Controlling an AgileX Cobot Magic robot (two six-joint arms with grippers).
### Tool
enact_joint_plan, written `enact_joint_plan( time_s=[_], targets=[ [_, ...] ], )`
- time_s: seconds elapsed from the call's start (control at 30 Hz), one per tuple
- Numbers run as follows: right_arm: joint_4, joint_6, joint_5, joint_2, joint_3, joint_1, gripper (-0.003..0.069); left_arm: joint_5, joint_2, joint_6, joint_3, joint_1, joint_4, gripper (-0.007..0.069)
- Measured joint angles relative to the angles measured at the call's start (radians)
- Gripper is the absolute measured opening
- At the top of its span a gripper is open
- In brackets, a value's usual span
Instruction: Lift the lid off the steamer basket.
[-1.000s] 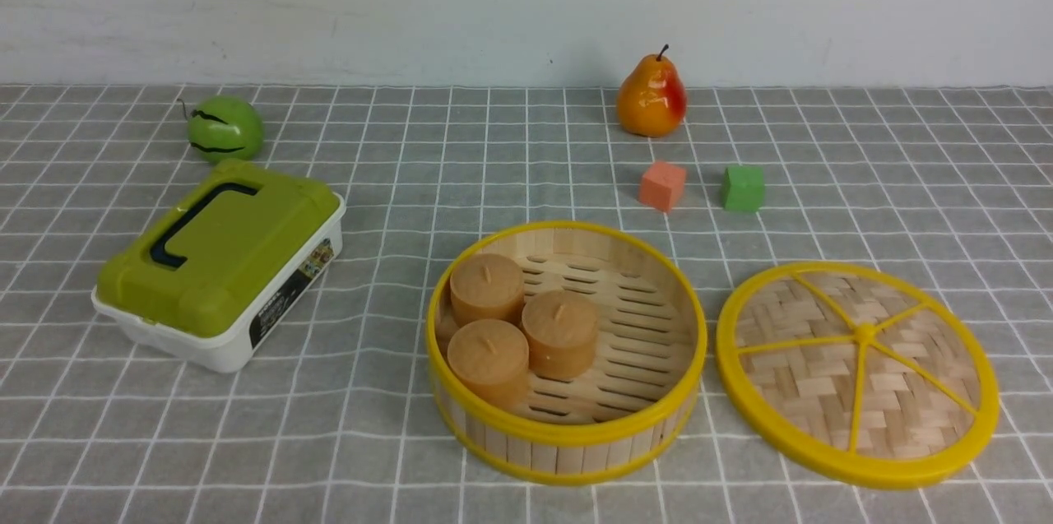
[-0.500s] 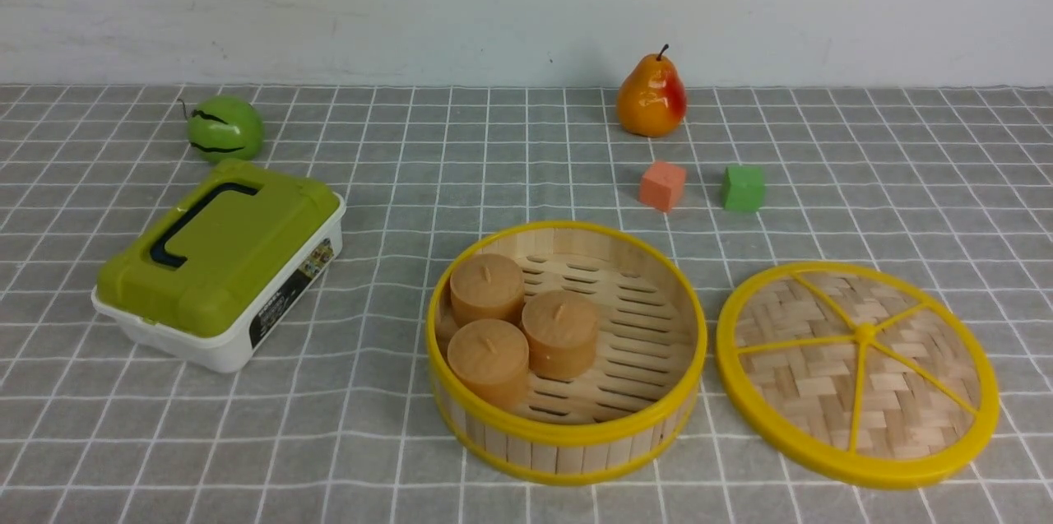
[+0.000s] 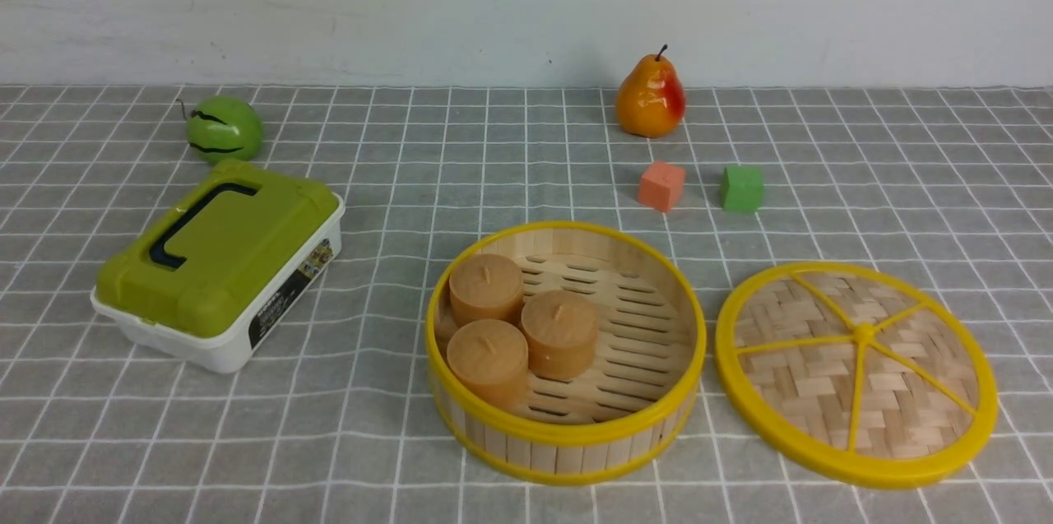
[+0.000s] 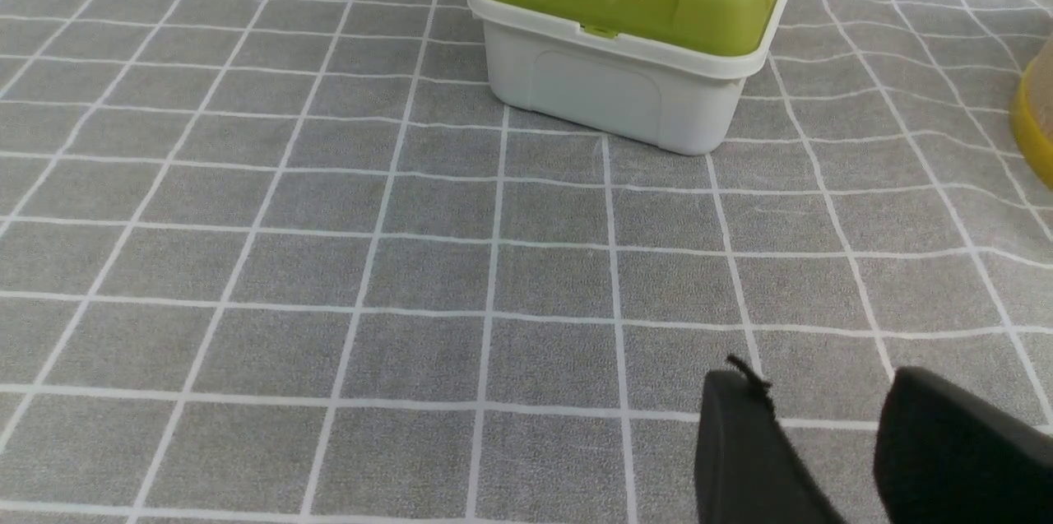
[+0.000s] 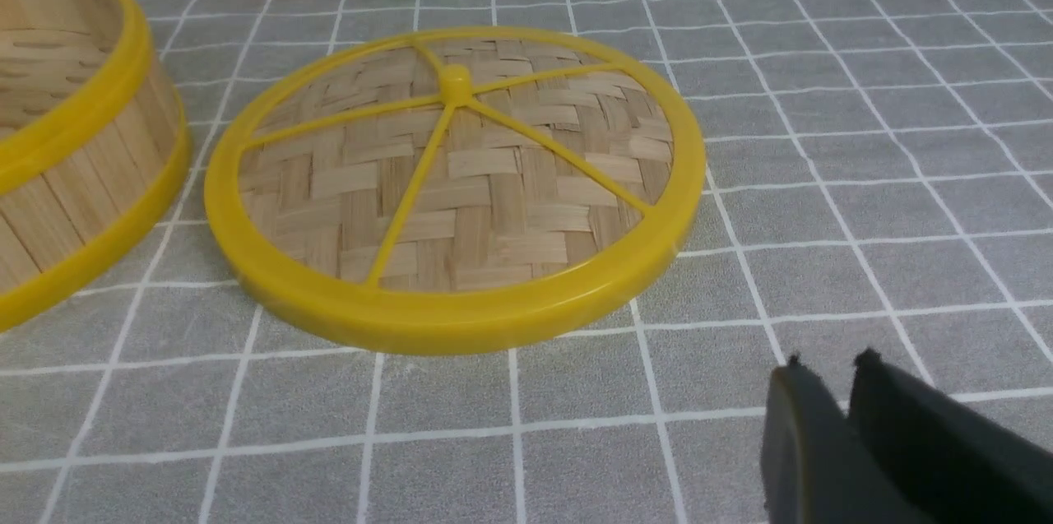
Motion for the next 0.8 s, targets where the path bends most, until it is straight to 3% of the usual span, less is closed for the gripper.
enact_joint_plan(
  time_s=[0.8],
  targets=[
    [-0.001,0.000,0.000,0.000,0.000,0.000,0.0080,0.000,0.000,0.000,0.000,0.000,0.000,0.0239]
  ],
)
